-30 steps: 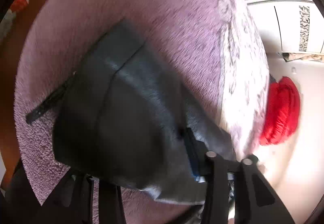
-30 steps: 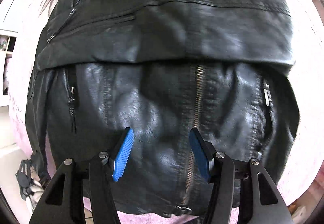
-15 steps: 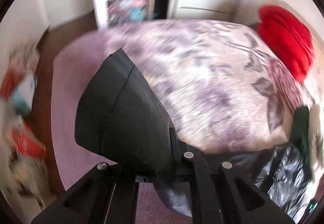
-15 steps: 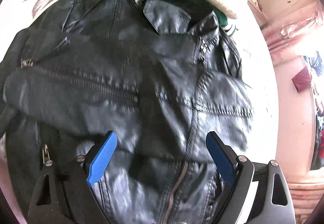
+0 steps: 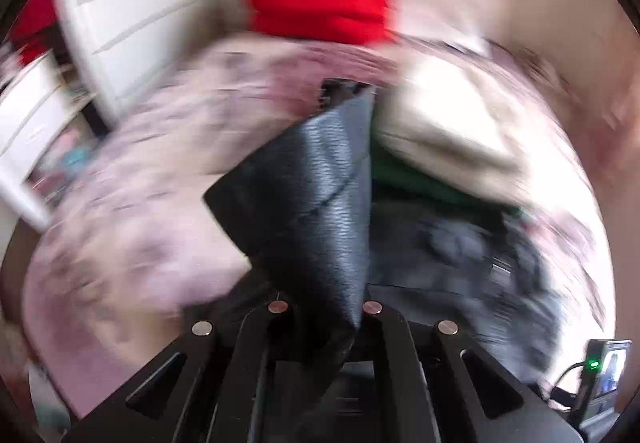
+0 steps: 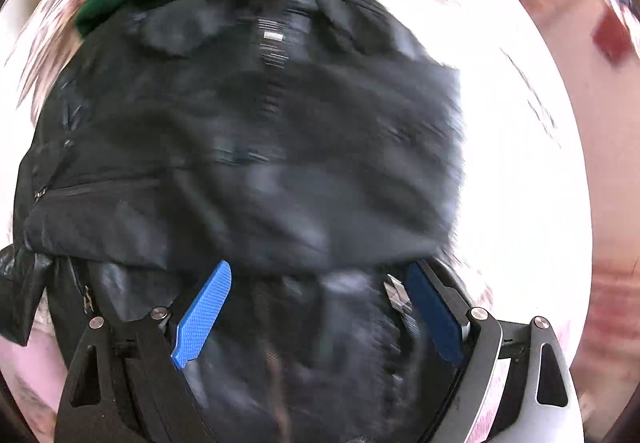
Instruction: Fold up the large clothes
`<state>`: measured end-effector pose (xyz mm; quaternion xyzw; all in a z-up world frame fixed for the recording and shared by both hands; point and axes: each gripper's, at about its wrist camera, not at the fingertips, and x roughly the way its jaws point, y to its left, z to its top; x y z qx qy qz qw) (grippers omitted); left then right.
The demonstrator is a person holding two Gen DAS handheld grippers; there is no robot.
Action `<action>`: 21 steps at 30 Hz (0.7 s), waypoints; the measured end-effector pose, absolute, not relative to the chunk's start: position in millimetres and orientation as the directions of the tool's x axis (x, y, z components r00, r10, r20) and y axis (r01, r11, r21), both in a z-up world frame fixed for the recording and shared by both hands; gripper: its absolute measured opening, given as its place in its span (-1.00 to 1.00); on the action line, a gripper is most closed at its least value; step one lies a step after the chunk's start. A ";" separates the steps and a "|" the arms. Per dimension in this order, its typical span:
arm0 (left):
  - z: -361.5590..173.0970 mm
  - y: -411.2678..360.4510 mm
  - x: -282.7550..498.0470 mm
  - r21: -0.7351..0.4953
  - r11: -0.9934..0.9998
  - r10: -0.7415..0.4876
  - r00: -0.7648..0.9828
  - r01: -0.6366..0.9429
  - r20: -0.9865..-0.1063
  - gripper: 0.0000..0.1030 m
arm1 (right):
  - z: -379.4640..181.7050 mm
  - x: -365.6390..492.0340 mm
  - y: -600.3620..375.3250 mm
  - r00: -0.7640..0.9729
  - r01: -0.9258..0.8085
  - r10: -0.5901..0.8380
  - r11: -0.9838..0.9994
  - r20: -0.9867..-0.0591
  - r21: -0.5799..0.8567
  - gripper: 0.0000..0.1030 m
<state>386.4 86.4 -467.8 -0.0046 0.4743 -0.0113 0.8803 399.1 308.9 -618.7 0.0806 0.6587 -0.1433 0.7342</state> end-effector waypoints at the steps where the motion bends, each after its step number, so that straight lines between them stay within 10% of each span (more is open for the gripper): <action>1: -472.2 60.7 389.6 -0.025 0.997 -0.058 0.529 0.069 -0.847 -0.92 | -617.4 387.4 302.7 0.076 0.347 -0.092 0.936 -0.993 -0.060 0.77; 13: -593.5 -144.9 393.3 -0.072 0.923 -0.159 0.207 0.377 -0.965 -0.78 | -625.4 306.0 296.1 -0.033 0.513 -0.007 0.858 -0.999 -0.023 0.77; 18: -592.6 -128.9 385.2 -0.246 0.906 -0.289 0.078 0.343 -0.954 0.44 | -612.1 300.9 319.3 -0.003 0.529 0.096 0.845 -0.995 0.080 0.77; 21: -568.4 -97.6 377.8 -0.303 0.905 -0.339 0.075 0.299 -0.938 0.45 | -597.8 310.7 338.4 0.033 0.549 0.176 0.820 -0.984 0.165 0.77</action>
